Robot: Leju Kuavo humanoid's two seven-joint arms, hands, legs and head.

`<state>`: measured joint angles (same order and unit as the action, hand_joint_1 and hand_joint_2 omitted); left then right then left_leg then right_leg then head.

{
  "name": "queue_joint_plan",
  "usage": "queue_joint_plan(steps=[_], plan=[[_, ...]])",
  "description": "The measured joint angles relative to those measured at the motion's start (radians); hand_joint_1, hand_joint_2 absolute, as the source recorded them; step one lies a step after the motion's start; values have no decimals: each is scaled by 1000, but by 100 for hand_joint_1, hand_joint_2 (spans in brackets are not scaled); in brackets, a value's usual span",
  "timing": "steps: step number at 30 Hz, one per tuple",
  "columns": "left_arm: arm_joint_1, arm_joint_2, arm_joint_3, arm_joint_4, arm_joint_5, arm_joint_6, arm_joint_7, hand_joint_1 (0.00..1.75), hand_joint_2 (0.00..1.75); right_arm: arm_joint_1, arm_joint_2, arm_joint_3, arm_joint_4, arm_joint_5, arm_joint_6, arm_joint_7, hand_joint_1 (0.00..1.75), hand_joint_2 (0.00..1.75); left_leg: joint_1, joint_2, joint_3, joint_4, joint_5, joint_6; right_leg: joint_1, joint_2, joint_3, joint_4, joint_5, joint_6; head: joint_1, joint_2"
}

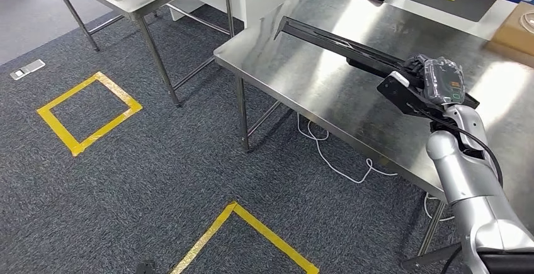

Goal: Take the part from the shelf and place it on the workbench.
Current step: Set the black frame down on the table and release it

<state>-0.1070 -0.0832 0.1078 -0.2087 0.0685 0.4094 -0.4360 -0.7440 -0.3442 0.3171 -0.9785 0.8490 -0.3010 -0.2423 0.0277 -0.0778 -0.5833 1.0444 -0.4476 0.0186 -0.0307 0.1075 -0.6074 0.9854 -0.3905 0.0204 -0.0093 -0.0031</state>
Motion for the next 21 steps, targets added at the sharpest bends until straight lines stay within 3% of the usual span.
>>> queue_joint_plan(steps=[1,2,3,5,7,9,10,11,12,14,15,16,17,18,19,21], plan=[[0,0,0,0,0,0,0,0,175,-2,0,0,2,0,0,-1,175,175,-2,-5,3,-11,-2,1,-1,12,-7,-2,5,8,0,0],[-1,0,0,0,-1,0,0,0,175,-3,-2,1,3,0,0,-1,175,175,-5,6,2,-17,1,4,-2,24,-14,-6,12,18,0,0],[-2,-1,0,0,-1,0,0,0,175,-3,-5,1,5,0,-1,-2,175,175,-6,19,1,-23,7,11,-3,20,-22,-8,15,25,0,0],[-5,-2,0,0,-1,0,0,0,175,-6,-13,1,9,0,-1,-2,175,175,-7,43,1,-41,23,28,3,-31,-50,30,-7,27,4,0],[-4,-2,1,0,-1,0,0,0,175,-9,-16,1,12,0,-1,-3,175,175,-12,69,-4,-47,30,38,5,-86,-108,155,-69,19,9,0],[-3,-2,1,0,-1,0,0,0,175,-7,-14,1,17,0,-1,-3,175,175,-16,96,-10,-47,32,40,5,-96,-158,280,-117,21,11,0],[-2,-2,1,0,-1,0,0,0,175,-5,-14,1,20,0,-1,-3,175,175,-18,110,-11,-47,33,41,5,-98,-157,293,-120,27,10,0],[-2,-2,1,0,-1,0,1,0,175,-4,-15,1,22,0,-1,-3,175,175,-19,123,-12,-46,34,41,5,-102,-132,261,-109,34,11,0],[-3,-3,1,0,-1,0,1,0,175,-5,-15,1,24,0,-1,-3,175,175,-20,136,-12,-46,34,40,5,-116,-87,191,-88,41,11,0],[-3,-4,1,0,-1,0,1,0,175,-10,-15,1,25,0,-1,-3,175,175,-27,160,-12,-46,34,36,15,-165,4,39,-50,39,12,0],[-3,-5,1,0,-1,0,1,0,175,-13,-15,1,25,0,-1,-4,175,175,-31,171,-11,-45,34,32,21,-180,28,-3,-39,32,12,0],[-3,-6,1,0,-1,0,1,0,175,-15,-16,1,25,0,-2,-4,175,175,-34,182,-11,-45,34,29,26,-183,35,-19,-35,24,12,0],[-3,-7,1,0,-1,-1,1,0,175,-15,-17,1,26,0,-3,-4,175,175,-36,191,-10,-45,34,25,29,-169,33,-19,-31,18,12,0],[-4,-7,1,0,-1,-2,1,0,175,-14,-18,1,26,0,-6,-5,175,175,-35,198,-11,-43,32,21,21,-157,31,-20,-27,11,11,0],[-4,-7,1,-1,-1,-4,2,0,175,-12,-19,1,27,2,-10,-5,175,175,-33,189,-13,-34,23,16,14,-147,31,-22,-23,5,11,0],[-4,-7,1,-1,-1,-8,2,0,175,-11,-18,1,27,7,-20,-4,175,175,-24,137,-41,40,-29,5,0,-129,31,-25,-16,-11,9,0]])
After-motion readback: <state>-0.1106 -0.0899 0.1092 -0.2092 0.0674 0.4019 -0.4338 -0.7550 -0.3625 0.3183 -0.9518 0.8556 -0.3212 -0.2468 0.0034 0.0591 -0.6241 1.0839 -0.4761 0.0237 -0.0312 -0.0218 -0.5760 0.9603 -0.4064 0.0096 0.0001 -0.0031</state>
